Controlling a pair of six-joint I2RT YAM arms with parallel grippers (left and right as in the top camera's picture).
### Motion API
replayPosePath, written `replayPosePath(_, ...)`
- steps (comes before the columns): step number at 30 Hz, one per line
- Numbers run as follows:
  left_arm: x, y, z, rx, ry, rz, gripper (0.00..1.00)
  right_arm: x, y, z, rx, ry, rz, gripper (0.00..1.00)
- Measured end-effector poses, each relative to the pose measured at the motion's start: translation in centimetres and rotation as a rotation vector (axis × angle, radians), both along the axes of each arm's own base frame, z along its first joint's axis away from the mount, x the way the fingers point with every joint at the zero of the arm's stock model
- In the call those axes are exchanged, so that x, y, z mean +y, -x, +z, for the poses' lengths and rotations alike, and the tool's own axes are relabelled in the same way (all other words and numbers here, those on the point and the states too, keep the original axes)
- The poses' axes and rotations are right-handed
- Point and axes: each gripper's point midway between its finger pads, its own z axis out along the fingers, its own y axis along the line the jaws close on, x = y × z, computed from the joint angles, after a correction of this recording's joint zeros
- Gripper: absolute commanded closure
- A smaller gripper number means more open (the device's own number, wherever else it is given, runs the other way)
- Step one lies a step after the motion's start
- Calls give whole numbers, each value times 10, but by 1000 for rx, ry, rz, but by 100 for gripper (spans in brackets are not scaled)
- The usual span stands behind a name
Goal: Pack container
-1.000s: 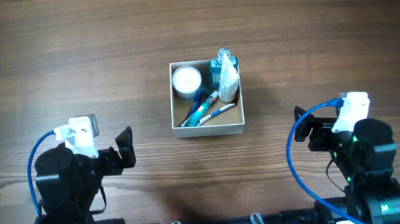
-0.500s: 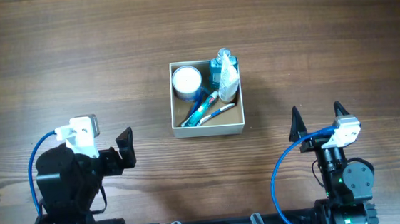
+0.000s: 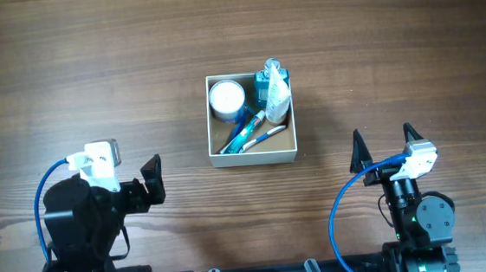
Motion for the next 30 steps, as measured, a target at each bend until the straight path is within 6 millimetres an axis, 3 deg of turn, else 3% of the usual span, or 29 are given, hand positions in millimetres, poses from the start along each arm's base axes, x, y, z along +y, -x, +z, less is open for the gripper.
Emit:
replayPosePath(4, 0, 15, -8, 12, -2, 2, 0, 0, 0, 0, -1, 0, 0, 0)
replayPosePath(5, 0, 23, -18, -16, -2, 2, 0, 0, 0, 0, 0, 0, 0, 0)
replayPosePath(9, 3, 3, -37, -241, -8, 17, 0, 0, 0, 0, 1, -1, 0, 0)
replayPosePath(14, 10, -21, -27, -591, -55, 47, 0, 0, 0, -1, 3, -3, 0, 0)
replayPosePath(17, 11, -22, -51, -543, -107, 30, 0, 0, 0, -1, 3, -3, 0, 0)
replayPosePath(30, 11, -22, -51, -545, -117, 29, 0, 0, 0, -1, 3, -3, 0, 0)
